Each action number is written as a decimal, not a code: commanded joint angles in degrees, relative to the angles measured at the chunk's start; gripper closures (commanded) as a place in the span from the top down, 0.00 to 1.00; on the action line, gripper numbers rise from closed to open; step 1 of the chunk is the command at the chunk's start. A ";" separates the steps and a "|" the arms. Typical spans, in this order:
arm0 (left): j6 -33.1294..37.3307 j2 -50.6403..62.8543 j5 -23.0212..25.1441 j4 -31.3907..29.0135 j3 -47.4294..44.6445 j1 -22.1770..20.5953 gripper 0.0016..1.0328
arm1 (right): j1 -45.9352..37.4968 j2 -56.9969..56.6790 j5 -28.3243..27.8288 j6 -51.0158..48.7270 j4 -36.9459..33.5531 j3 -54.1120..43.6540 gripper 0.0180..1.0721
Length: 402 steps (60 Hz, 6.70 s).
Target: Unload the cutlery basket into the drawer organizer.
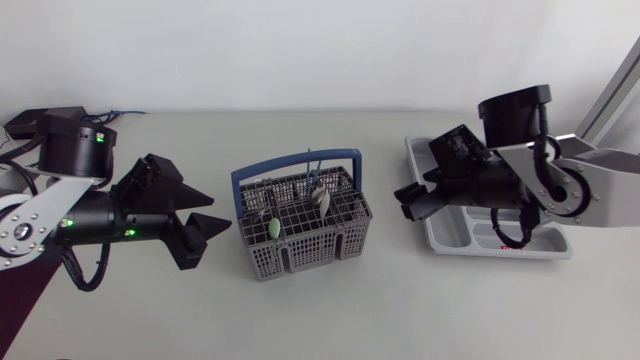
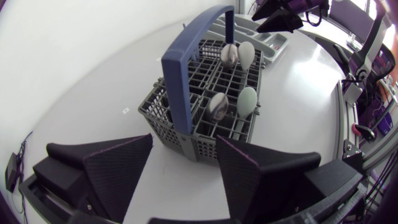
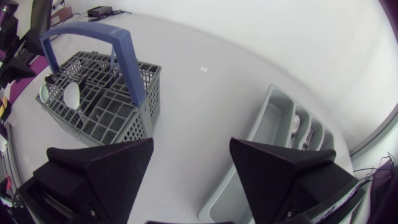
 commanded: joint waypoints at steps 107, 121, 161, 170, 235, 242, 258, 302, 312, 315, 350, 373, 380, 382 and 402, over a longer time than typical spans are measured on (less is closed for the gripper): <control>5.07 14.73 -13.25 10.24 4.32 -2.63 0.89 | 11.79 7.49 2.40 6.55 1.98 -1.25 0.84; 4.19 20.88 -13.60 11.65 10.91 -2.98 0.88 | 13.11 7.14 3.10 7.43 1.80 -1.07 0.84; 4.27 2.51 -15.79 0.58 5.46 -6.05 0.63 | 11.70 -10.35 4.77 4.97 -5.93 -7.31 0.84; 1.46 3.30 -18.61 -4.96 8.45 -10.89 0.57 | 11.70 -12.02 4.51 4.97 -6.46 -8.72 0.84; -8.38 21.23 -43.39 -25.61 30.16 -27.41 0.45 | 10.91 -11.67 3.10 5.23 -7.16 -8.98 0.84; -8.47 22.55 -45.59 -25.35 30.68 -27.59 0.45 | 10.74 -11.76 2.92 5.23 -7.25 -9.07 0.84; -8.47 24.13 -47.26 -23.51 30.51 -28.29 0.45 | 10.47 -12.11 2.84 5.23 -7.69 -8.98 0.84; -7.50 30.28 -52.71 -17.70 28.66 -28.38 0.36 | 9.51 -12.29 2.48 4.97 -7.69 -9.25 0.86; -7.59 30.46 -53.50 -17.70 28.57 -29.35 0.26 | 9.33 -12.29 2.48 4.70 -7.69 -9.42 0.86; -7.59 30.46 -54.47 -17.70 28.57 -29.61 0.25 | 9.33 -12.37 2.48 4.62 -7.69 -9.51 0.86; -7.50 28.08 -58.60 -17.70 27.61 -31.37 0.18 | 8.28 -13.87 1.96 4.09 -7.69 -10.65 0.86; -6.01 23.78 -66.24 -17.97 26.90 -35.23 0.18 | 8.19 -14.75 1.61 3.74 -7.87 -10.65 0.86; -4.78 22.64 -68.88 -17.97 26.73 -36.29 0.18 | 8.01 -15.71 1.61 3.47 -8.48 -10.65 0.86; -4.51 22.28 -69.41 -17.97 26.55 -36.46 0.18 | 8.01 -15.98 1.61 3.39 -8.57 -10.74 0.86; -2.32 16.75 -72.13 -18.58 25.76 -37.26 0.18 | 7.57 -17.47 1.34 2.86 -9.27 -10.92 0.86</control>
